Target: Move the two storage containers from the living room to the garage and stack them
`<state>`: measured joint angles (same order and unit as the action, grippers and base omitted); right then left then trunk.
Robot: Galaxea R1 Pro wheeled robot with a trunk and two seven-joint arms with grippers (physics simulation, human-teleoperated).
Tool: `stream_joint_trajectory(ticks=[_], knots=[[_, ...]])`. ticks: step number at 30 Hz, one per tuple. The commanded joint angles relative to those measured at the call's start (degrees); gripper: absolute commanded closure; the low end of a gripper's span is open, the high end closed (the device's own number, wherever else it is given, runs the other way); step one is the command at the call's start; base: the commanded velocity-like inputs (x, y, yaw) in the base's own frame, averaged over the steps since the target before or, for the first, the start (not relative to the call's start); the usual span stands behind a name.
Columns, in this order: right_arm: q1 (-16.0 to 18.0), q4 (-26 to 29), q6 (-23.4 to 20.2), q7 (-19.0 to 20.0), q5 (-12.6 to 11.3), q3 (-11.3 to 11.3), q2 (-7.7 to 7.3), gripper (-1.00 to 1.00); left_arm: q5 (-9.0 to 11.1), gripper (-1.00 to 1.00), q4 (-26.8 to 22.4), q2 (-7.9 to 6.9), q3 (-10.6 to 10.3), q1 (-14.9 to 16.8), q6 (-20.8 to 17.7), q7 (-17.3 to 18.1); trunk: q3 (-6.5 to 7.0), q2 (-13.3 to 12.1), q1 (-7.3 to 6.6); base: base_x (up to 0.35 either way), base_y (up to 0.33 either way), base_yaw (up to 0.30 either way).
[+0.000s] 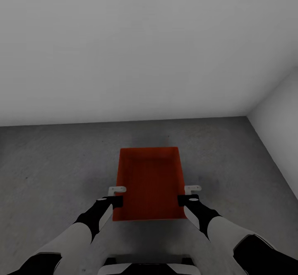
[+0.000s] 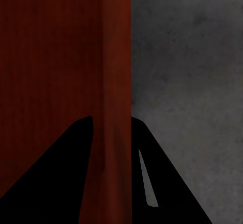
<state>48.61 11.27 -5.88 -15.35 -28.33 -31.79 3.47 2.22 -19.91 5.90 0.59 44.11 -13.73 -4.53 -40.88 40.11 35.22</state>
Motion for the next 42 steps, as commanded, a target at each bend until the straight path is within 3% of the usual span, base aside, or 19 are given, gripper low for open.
stream_joint_trajectory(ticks=[1, 42], knots=[[0.0, 0.0, -0.4, 0.1, -2.2, -1.7, 0.75, 1.0, 0.9, 1.0, -0.3, 0.08, -0.8, 0.0, -0.2, 0.4, -0.05, 0.0, 0.01, 0.0, 0.0, 0.0], [0.0, 0.0, -0.4, 0.1, -2.2, -1.7, 0.75, 1.0, 0.9, 1.0, -0.3, 0.14, -0.8, 0.0, -0.2, 0.4, -6.69, 14.9, 8.14, 0.0, 0.0, 0.0]])
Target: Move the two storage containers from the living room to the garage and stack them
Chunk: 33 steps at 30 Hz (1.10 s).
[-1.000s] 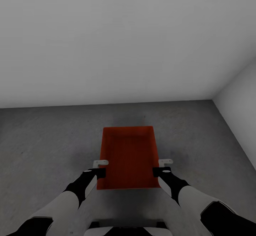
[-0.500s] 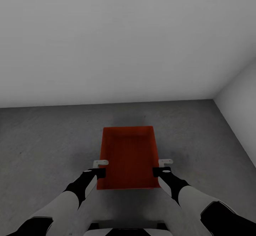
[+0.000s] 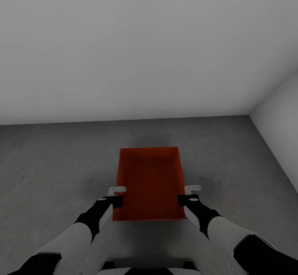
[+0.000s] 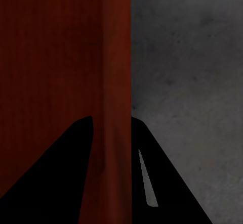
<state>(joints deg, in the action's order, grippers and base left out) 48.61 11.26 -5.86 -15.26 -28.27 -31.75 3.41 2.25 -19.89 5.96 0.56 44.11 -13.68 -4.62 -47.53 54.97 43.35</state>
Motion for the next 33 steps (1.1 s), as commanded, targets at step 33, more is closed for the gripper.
stream_joint_trajectory(ticks=[33], knots=[[0.0, 0.0, -0.5, 0.1, -2.2, -1.7, 0.81, 1.0, 0.9, 1.0, -0.3, 0.1, -0.8, 0.0, -0.3, 0.5, -3.81, 8.5, 4.62, 0.0, 0.0, 0.0]])
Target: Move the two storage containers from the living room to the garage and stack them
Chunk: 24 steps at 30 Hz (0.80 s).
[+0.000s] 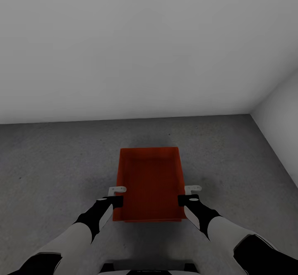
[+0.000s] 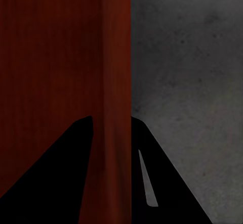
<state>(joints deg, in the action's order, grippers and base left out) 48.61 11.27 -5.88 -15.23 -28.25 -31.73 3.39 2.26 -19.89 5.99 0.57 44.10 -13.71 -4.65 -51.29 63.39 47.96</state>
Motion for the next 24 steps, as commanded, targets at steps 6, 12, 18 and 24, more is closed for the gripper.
stream_joint_trajectory(ticks=[6, 12, 18, 24], knots=[[0.0, 0.0, -0.4, 0.0, -2.2, -1.8, 0.83, 1.0, 0.9, 1.0, -0.3, 0.08, -0.8, 0.0, -0.2, 0.5, -1.12, 2.4, 1.32, 0.0, 0.0, 0.0], [0.0, 0.0, -0.4, 0.0, -2.2, -1.8, 0.83, 1.0, 0.9, 1.0, -0.3, 0.08, -0.7, 0.0, -0.2, 0.5, -2.19, 4.9, 2.64, 0.0, 0.0, 0.0], [0.0, 0.0, -0.4, 0.0, -2.2, -1.8, 0.83, 1.0, 0.9, 1.0, -0.3, 0.08, -0.8, 0.0, -0.2, 0.5, -2.55, 5.7, 3.08, 0.0, 0.0, 0.0], [0.0, -0.1, -0.4, 0.0, -2.2, -1.8, 0.83, 1.0, 0.9, 1.0, -0.3, 0.08, -0.7, 0.0, -0.2, 0.5, -2.73, 6.1, 3.3, 0.0, 0.0, 0.0]])
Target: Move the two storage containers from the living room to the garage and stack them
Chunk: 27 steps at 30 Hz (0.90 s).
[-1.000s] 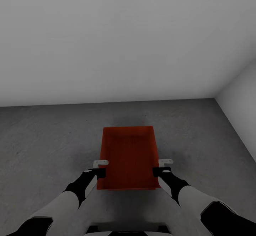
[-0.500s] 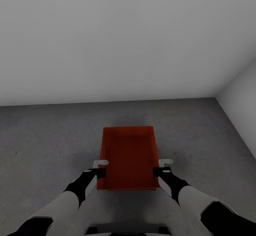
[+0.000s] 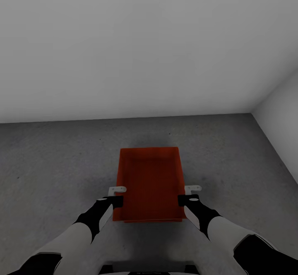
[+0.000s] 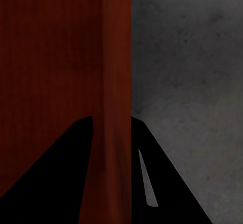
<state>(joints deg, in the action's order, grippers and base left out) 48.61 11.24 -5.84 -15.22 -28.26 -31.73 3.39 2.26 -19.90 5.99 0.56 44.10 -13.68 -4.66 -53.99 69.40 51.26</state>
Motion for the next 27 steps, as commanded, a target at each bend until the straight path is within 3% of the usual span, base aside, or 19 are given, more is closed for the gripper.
stream_joint_trajectory(ticks=[1, 10, 22, 27], knots=[[0.0, 0.0, -0.4, 0.0, -2.2, -1.8, 0.83, 1.0, 0.9, 1.0, -0.3, 0.08, -0.7, 0.0, -0.2, 0.5, -0.22, 0.4, 0.23, 0.0, 0.0, 0.0], [0.0, 0.0, -0.4, 0.0, -2.2, -1.8, 0.83, 1.0, 0.9, 1.0, -0.3, 0.08, -0.7, 0.0, -0.3, 0.5, -1.83, 4.0, 2.2, 0.0, 0.0, 0.0], [0.0, 0.0, -0.5, 0.0, -2.2, -1.8, 0.88, 1.0, 0.9, 1.0, -0.3, 0.08, -0.8, 0.0, -0.3, 0.5, -1.83, 4.0, 2.2, 0.0, 0.0, -0.005], [0.0, 0.0, -0.5, 0.0, -2.2, -1.8, 0.91, 1.0, 0.9, 1.0, -0.3, 0.08, -0.8, 0.0, -0.3, 0.5, -1.83, 4.0, 2.2, 0.0, 0.0, -0.186]])
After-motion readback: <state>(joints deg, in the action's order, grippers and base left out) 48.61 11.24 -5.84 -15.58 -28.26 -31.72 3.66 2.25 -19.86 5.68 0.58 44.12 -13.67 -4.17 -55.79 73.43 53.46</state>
